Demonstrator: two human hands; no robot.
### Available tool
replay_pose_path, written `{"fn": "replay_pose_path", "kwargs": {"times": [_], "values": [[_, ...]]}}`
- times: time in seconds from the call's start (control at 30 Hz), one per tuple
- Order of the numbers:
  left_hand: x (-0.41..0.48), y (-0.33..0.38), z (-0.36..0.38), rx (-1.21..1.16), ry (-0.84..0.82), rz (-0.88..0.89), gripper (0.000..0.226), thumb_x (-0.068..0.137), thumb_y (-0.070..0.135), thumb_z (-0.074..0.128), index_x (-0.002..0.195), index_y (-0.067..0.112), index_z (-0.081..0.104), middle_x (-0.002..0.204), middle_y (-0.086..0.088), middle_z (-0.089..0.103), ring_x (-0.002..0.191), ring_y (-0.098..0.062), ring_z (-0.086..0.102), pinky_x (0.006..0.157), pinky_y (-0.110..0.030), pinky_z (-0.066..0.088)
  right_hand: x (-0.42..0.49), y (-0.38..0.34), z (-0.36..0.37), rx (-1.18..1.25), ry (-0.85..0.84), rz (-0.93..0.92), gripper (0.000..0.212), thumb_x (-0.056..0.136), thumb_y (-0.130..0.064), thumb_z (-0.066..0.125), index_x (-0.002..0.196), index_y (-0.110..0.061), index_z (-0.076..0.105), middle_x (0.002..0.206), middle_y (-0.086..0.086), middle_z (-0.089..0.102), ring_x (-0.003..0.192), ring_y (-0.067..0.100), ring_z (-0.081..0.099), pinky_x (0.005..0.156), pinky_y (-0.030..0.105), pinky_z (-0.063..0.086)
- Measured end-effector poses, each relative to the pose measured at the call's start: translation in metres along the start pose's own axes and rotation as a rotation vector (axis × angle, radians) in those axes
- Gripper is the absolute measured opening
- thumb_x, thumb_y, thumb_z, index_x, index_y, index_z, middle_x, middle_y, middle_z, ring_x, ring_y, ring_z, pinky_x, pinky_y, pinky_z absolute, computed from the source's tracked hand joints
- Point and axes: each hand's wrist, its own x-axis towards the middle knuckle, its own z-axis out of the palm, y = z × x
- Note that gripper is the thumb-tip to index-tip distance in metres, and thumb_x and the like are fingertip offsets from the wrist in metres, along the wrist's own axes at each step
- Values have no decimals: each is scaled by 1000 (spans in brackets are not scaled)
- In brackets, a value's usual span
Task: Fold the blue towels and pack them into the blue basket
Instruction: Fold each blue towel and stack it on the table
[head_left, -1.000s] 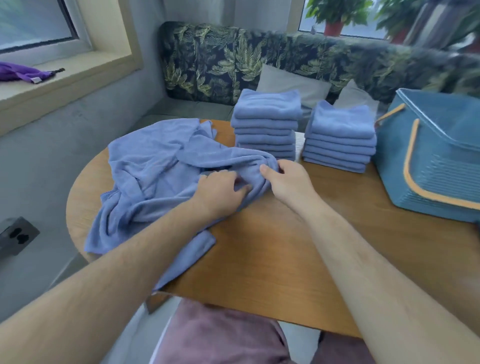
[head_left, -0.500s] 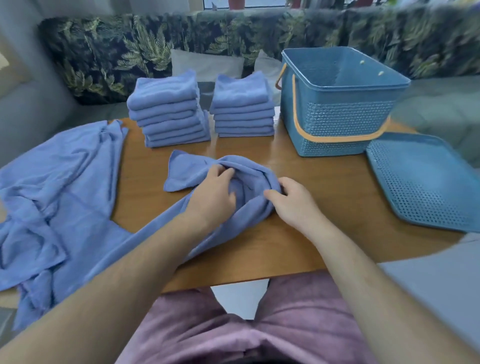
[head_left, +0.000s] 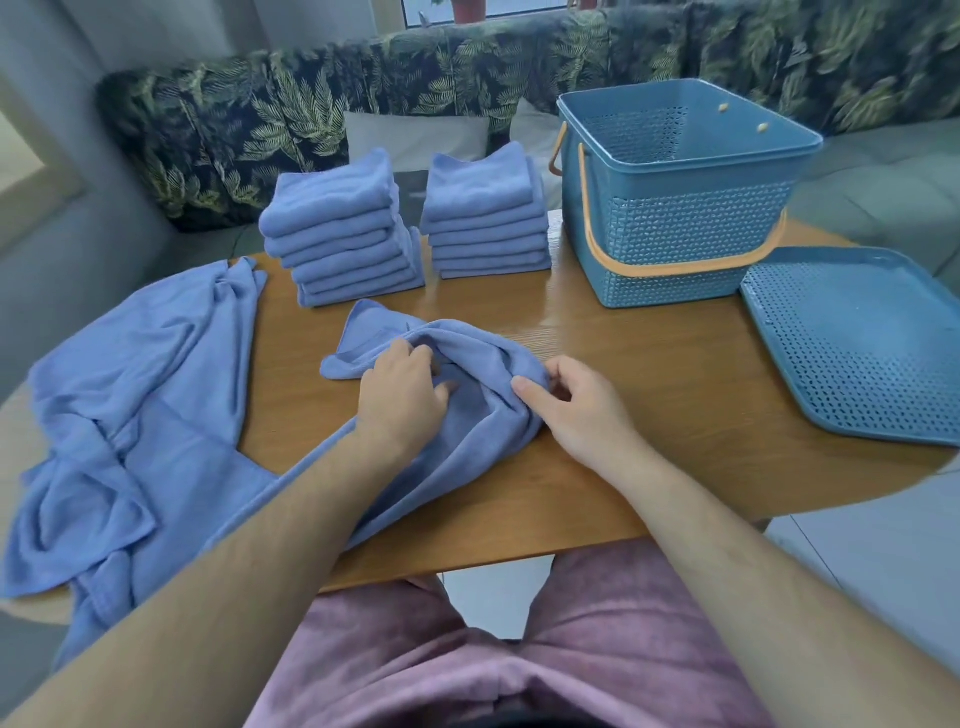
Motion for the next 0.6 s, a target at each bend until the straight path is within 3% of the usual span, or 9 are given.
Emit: {"fn": "replay_pose_path", "kwargs": {"times": [0.1,0.17,0.23,0.33,0.5,0.6], "values": [[-8,4,-1,-1,24,35,19,91,26,59,78,14,66,85,-2,62,84,-26,60,70,-45,51,-3,-2,-1,36,-63,4,36,80,-44,81,88,-14,62,75,-5,63,66,5,53,65,24,44],[-17,7,0,-48,57,54,19,89,21,59,72,13,65,75,0,61,74,-24,59,62,-44,50,-5,-4,-1,-41,-79,-4,37,77,-47,83,87,-19,62,78,-13,64,67,3,55,62,20,42],[-30,10,4,-97,93,68,19,86,19,60,70,11,66,72,-1,61,70,-23,57,59,-45,50,-7,-6,4,-187,-59,-26,34,77,-47,82,80,-24,58,76,-11,64,68,3,56,58,20,38],[-49,14,10,-166,133,82,25,87,27,57,69,13,68,73,-1,60,66,-21,55,56,-42,48,-6,-2,15,-376,30,-95,34,85,-43,72,70,-21,50,67,-6,57,65,13,54,56,31,35],[-55,2,10,-273,169,-7,7,92,19,65,92,12,65,94,-1,61,79,-20,58,68,-31,44,-7,-1,16,-390,45,-110,18,89,-30,60,73,-25,54,68,-7,60,70,16,57,61,35,43],[-56,-2,15,-292,174,-75,25,89,21,72,104,4,62,109,-9,52,90,-26,57,82,-30,46,-7,1,17,-397,50,-119,21,89,-31,61,72,-24,53,67,-6,59,68,13,56,60,35,43]]}}
